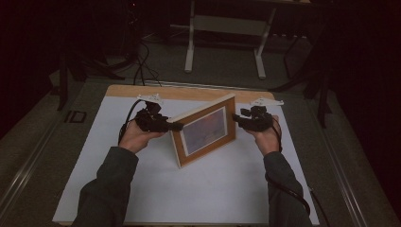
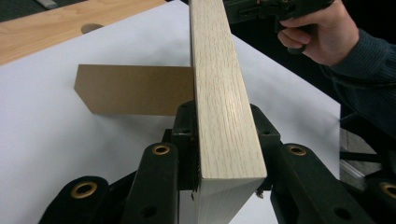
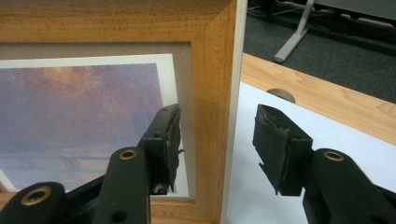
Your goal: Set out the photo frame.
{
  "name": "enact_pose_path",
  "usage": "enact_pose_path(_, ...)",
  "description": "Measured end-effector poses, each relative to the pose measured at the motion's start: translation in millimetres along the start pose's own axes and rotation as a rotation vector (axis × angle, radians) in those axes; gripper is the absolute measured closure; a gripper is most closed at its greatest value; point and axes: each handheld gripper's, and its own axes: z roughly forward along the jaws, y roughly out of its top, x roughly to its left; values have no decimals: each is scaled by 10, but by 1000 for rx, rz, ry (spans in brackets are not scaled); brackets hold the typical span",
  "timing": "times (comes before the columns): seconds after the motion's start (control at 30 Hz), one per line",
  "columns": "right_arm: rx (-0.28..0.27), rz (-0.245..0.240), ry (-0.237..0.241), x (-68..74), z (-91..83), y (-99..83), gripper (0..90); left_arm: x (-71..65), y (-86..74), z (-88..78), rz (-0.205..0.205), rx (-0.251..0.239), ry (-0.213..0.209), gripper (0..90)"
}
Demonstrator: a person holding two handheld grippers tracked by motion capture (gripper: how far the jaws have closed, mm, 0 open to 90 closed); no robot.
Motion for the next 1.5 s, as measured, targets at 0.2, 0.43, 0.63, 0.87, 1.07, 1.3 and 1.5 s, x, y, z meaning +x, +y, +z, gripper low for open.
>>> enact_pose_path(0.2, 5, 5, 1, -22, 19, -9, 494, -97, 13, 16, 18, 19, 104, 708)
enact_pose_path(0.43, 18, 0, 6, -30, 68, 7, 486, -237, -39, 12, 22, -3, 193, 646)
enact_pose_path(0.63, 24, -4, 19, -36, 129, 40, 454, -323, -139, -7, 14, -44, 262, 613)
enact_pose_path(0.87, -3, 16, 45, -77, 172, 110, 392, -360, -261, 8, 10, -49, 306, 607)
enact_pose_path(1.07, -6, -14, 63, -60, 176, 206, 365, -362, -287, -11, 24, -43, 321, 652)
enact_pose_path(1.3, 5, -45, 83, -31, 199, 268, 370, -324, -257, -41, 54, -11, 326, 672)
enact_pose_path(1.5, 14, -57, 104, -18, 231, 277, 364, -241, -235, -98, 81, 14, 307, 670)
